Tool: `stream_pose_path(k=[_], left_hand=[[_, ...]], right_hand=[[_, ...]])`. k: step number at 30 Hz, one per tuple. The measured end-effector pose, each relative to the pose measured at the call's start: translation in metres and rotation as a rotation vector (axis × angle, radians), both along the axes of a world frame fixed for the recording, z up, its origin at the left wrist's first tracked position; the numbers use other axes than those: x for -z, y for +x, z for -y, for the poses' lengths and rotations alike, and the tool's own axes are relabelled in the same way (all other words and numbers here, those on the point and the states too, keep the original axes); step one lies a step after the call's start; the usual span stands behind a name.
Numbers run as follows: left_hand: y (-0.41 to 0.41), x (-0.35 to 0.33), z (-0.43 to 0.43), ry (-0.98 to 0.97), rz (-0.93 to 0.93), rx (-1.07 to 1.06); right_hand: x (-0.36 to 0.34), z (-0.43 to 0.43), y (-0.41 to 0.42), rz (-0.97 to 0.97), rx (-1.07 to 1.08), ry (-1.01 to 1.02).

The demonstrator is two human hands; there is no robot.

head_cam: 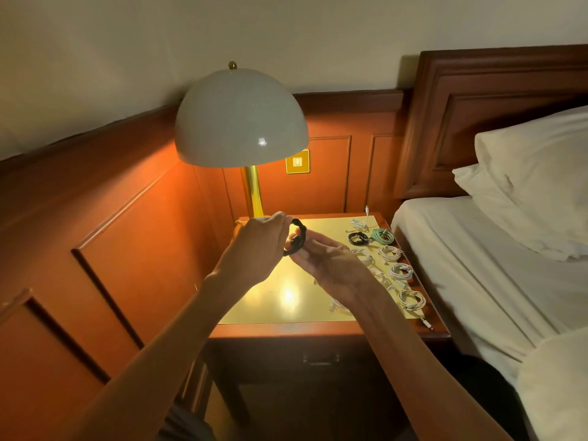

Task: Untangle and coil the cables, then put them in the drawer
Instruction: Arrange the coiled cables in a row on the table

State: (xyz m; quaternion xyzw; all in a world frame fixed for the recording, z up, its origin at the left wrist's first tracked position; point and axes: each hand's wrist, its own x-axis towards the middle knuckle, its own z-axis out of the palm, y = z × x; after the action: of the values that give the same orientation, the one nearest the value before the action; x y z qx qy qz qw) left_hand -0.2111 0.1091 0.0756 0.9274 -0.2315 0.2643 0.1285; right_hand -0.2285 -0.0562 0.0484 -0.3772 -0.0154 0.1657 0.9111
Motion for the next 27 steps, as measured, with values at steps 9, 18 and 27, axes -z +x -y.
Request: stream_pose_path(k=[9,18,27], left_hand=[[0.004,0.003,0.000,0.031,0.086,0.062],[0.015,0.009,-0.009,-0.064,0.182,0.170],[0.014,0.016,0.005,-0.697,-0.683,0.236]], right_hand=[[-0.020,-0.008,-0.009,-0.009,0.106,-0.248],[-0.023,-0.019,-0.004,0.000,0.286,-0.488],[0.002,-0.031,0.001,0.575,0.444,-1.367]])
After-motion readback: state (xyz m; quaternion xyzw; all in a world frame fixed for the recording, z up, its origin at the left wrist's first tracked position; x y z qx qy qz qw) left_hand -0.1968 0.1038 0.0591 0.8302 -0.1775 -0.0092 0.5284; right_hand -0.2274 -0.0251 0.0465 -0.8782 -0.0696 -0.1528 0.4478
